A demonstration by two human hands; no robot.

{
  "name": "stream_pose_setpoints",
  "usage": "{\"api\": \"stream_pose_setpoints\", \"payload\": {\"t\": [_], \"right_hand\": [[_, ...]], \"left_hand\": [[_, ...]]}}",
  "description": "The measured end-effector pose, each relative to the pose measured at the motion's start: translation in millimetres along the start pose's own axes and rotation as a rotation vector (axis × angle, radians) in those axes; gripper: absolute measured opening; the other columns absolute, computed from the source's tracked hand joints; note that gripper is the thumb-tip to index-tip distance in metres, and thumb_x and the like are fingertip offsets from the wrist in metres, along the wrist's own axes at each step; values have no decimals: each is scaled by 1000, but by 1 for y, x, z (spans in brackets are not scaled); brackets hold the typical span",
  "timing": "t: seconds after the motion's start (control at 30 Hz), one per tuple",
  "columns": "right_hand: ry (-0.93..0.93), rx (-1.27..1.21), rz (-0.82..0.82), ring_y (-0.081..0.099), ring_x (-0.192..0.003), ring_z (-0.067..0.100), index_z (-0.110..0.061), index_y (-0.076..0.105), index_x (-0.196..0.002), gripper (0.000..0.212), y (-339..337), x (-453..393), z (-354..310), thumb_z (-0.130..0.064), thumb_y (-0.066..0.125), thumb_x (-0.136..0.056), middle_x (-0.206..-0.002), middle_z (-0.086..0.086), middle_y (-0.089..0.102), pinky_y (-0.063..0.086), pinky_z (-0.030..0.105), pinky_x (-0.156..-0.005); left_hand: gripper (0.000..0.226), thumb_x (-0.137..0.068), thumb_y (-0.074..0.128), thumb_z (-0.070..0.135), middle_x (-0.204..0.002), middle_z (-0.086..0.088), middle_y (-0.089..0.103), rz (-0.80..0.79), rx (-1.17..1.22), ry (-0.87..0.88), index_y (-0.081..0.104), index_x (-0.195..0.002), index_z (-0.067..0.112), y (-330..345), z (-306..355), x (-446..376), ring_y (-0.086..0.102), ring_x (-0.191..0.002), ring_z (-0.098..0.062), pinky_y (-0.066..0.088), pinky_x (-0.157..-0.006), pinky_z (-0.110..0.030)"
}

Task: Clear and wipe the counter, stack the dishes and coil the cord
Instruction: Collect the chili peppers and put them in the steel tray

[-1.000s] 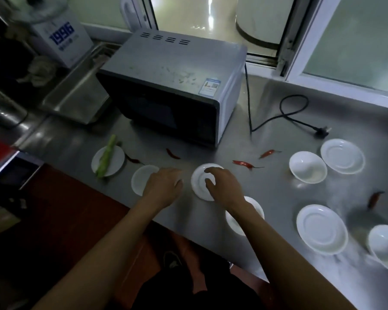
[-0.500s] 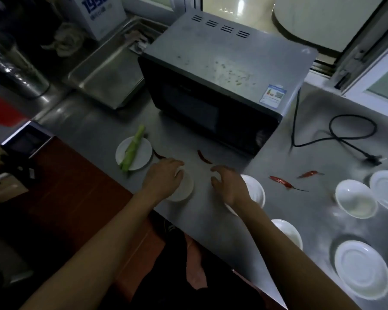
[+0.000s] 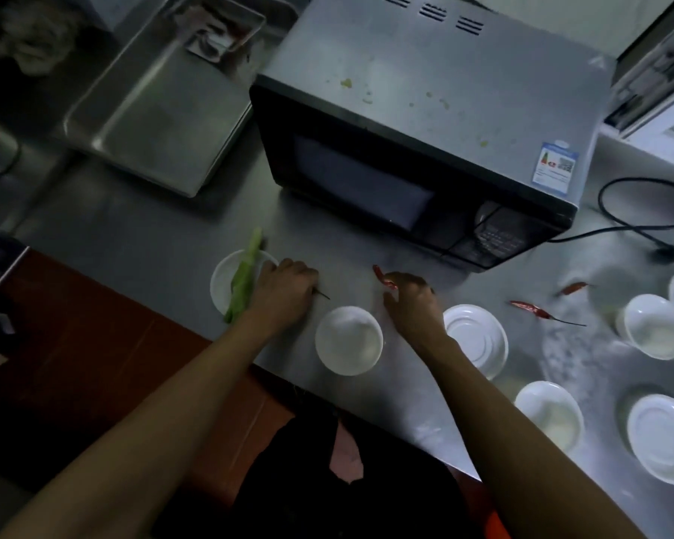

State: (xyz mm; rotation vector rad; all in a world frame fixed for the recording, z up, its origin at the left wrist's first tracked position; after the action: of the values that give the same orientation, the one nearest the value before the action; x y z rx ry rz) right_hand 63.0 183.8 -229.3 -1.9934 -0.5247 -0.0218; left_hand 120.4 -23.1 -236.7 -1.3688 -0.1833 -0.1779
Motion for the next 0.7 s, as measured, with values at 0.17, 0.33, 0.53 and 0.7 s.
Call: {"api": "stream_pose_setpoints", "payload": {"t": [0.17,0.33,0.53,0.7], "right_hand": [[59,2,-15,64,-108,25,-31,58,-136,45,19,-13,8,-18,63,-92,-128,2,65,53,38,-95],[61,-5,-8,63,-104,25,-33,62,-130,40,32,-26,17,-17,61,-94,-125,3,64,52,39,-94],[-3,146,7,59,-103,31,-22,64,-126,31,40,-35,17,-20,45,-102,-112,8,63,44,39,-94],[-65,239,-15,54,-111,28,-20,57,-136,38,38,-35,15,-16,43,-101,-117,8,64,39,38,-99]], "left_hand": [[17,-87,54,23,-101,-4,64,-53,-114,23,66,-99,20,18,-4,-13,55,-100,-28,38,-87,-47],[22,-88,50,20,-97,-7,64,-16,-141,-7,70,-98,17,26,-5,-13,57,-96,-31,38,-88,-49],[15,-87,58,21,-94,-5,64,12,-171,10,69,-98,18,26,4,-20,57,-93,-29,35,-83,-44],[10,-85,61,20,-91,-6,65,35,-134,-12,62,-93,15,21,17,-20,58,-89,-30,32,-78,-43]]}}
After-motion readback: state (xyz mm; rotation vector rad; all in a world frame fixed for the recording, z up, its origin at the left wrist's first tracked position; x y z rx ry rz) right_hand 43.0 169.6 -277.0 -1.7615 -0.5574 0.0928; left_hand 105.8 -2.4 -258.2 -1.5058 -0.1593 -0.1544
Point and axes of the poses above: each hand's wrist, its own x-axis away from the middle knuckle, its own y-axis out of the palm, z = x × y, the point moved 9 cm from there along -x, towards the middle knuckle
